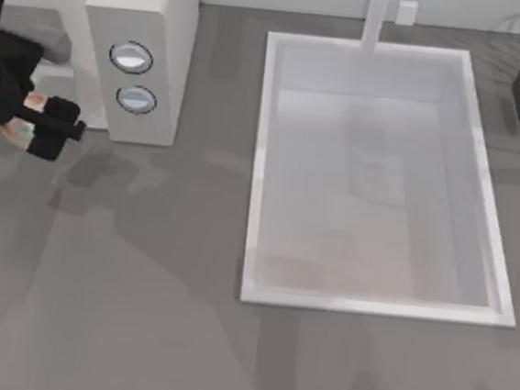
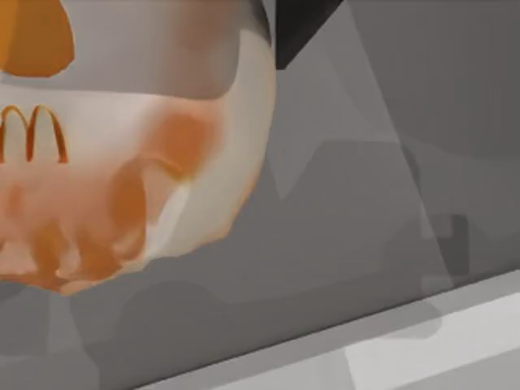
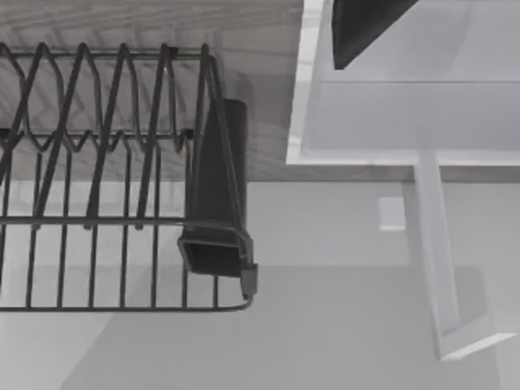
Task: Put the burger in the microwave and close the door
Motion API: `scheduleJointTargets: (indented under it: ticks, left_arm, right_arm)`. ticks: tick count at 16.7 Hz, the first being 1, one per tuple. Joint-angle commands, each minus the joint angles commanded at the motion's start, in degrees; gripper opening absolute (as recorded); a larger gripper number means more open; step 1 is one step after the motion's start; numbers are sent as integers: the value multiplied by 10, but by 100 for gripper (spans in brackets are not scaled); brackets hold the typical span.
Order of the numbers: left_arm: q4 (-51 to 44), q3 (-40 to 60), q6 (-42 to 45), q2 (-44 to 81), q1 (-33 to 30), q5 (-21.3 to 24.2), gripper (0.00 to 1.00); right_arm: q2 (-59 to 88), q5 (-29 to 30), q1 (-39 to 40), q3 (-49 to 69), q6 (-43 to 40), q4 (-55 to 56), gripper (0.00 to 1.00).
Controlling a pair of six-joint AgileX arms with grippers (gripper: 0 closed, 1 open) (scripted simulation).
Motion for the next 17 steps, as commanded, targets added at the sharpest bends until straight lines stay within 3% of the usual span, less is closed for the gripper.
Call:
scheduleJointTargets:
  ticks: [10, 14, 17]
  left_arm:
    - [620, -100, -78, 128, 75, 47, 0]
    - [767, -144, -105, 160, 94, 67, 0]
    - [814, -162, -114, 172, 100, 75, 0]
  right_arm:
    - [0, 0, 0, 0, 0, 0, 100]
    - [0, 0, 0, 0, 0, 0, 100]
    - [0, 0, 0, 0, 0, 0, 100]
